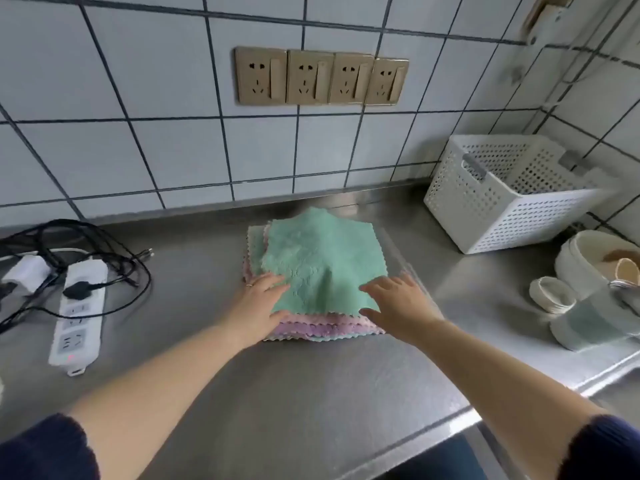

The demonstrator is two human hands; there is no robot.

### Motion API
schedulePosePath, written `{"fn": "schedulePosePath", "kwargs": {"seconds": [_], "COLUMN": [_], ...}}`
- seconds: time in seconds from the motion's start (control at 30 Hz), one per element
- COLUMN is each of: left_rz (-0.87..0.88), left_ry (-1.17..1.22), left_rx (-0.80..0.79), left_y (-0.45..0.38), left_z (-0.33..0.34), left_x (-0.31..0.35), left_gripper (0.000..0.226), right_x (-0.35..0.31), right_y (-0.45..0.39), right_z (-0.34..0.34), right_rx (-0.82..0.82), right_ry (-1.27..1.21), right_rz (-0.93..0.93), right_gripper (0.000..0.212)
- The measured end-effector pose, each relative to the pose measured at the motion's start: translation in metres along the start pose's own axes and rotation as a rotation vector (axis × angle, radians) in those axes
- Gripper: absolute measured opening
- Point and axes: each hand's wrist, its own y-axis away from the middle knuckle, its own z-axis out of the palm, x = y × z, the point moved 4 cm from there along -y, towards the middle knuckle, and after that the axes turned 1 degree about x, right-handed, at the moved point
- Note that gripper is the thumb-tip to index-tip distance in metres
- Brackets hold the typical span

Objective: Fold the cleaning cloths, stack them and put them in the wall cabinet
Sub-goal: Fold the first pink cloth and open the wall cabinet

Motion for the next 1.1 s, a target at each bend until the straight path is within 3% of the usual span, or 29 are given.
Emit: {"fn": "schedulePosePath", "kwargs": {"seconds": [0.2,0.43,0.6,0.7,0.93,1.1], "left_rz": [-0.116,-0.104,0.041,0.034,0.141,-0.025], "left_ry": [0.021,-0.044,-0.244,-0.236,-0.336,-0.368], "left_rx": [0.074,0.104,0.206,0.235,0.329,0.401], "left_y": [-0.016,-0.012,-0.012,-0.01,-0.01,-0.018], "left_z": [0.022,0.037,0.045,0.049,0.055,0.047], "left_x": [0.008,0.007,0.006,0.007,0.003,0.011], "left_gripper": [0.04,0.039,0.032,0.043,0.026,0.029], "right_x": [0.017,0.032,0.032,0.027,0.025,0.027], "right_y": [-0.019,-0.03,-0.041,-0.048,-0.054,-0.053], "right_z": [0.041,0.058,0.073,0.076,0.074,0.064], "right_rx": [0.014,0.296,0.367,0.401,0.429,0.415], "right_ry": [-0.059,-0.113,-0.176,-0.179,-0.05,-0.065], "right_rz": [-0.236,-0.451,-0.445,-0.419,-0.406,-0.334], "right_gripper": [0.046,0.018,0.022,0.024,0.015,0.016]}}
